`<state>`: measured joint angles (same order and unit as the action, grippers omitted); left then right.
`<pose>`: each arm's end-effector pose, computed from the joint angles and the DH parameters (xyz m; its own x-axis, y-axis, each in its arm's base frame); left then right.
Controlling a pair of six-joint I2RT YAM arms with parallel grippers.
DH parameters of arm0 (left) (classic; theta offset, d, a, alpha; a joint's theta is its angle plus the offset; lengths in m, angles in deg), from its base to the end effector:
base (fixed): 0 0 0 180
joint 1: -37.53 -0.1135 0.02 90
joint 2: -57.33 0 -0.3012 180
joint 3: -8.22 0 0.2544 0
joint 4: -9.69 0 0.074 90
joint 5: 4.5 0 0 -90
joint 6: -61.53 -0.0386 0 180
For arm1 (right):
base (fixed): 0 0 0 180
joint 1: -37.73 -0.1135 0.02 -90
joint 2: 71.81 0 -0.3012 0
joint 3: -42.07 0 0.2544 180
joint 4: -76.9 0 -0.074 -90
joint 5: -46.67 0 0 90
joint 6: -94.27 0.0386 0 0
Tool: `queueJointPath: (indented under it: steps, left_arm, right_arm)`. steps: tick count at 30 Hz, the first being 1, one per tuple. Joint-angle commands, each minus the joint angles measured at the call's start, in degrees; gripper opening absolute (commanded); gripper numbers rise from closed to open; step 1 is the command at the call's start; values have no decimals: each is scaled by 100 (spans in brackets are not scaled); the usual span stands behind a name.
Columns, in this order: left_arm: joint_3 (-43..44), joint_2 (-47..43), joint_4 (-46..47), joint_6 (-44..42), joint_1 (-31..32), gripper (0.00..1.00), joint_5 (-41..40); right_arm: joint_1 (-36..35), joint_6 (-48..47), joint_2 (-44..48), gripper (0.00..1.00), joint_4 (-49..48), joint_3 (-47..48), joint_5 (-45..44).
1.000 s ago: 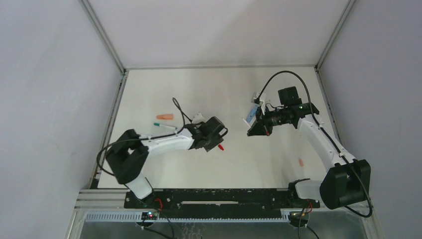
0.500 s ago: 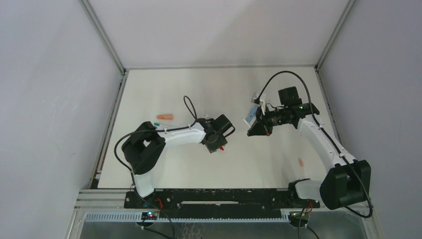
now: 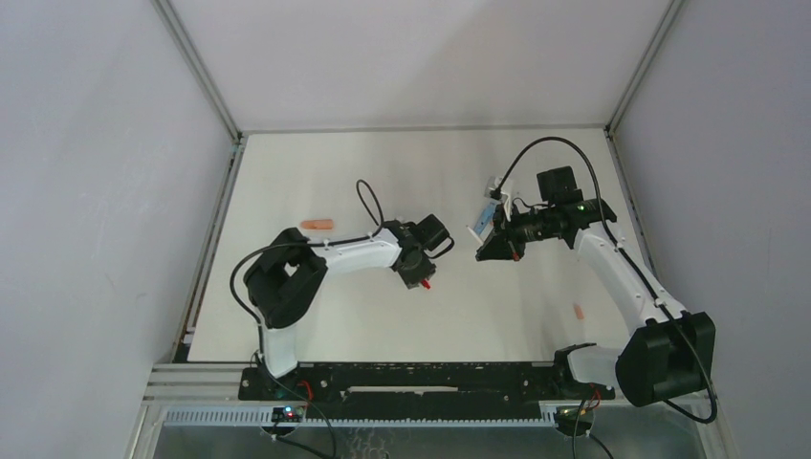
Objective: Insert the pens into the pen caps
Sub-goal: Insert the pen cap onto the pen.
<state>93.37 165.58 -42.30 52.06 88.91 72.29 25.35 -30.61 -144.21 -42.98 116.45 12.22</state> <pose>0.2422 -0.2891 0.1919 -0.8133 -0.5204 -0.2602 -0.4758 0.8522 -0.2175 0.2215 0.0812 0.3280 -0.3681 -0.4120 -0.8335 -0.9227 0.2726 0.2727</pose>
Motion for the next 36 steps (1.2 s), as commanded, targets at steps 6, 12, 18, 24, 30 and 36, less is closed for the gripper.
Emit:
queueJointPath:
  steps: [6,12,18,24,30,36]
  left_arm:
    - [425,318,-550,-331,-141,30,139]
    - [541,555,-690,-457,-145,35,437]
    - [543,713,-790,-482,-141,27,711]
    - [559,813,-754,-592,-161,2,953]
    - [567,230,-597,-1134,-163,0,540]
    - [-657,-1390,1232,-1810,-135,0,108]
  right_arm:
    - [25,-135,230,0,32,141,139]
    - [25,-143,283,0,37,141,173]
    - [47,-143,330,0,43,141,215]
    - [77,-149,349,0,67,141,270]
    - [120,-298,345,0,166,129,453]
    - [124,-292,612,0,-136,-174,745]
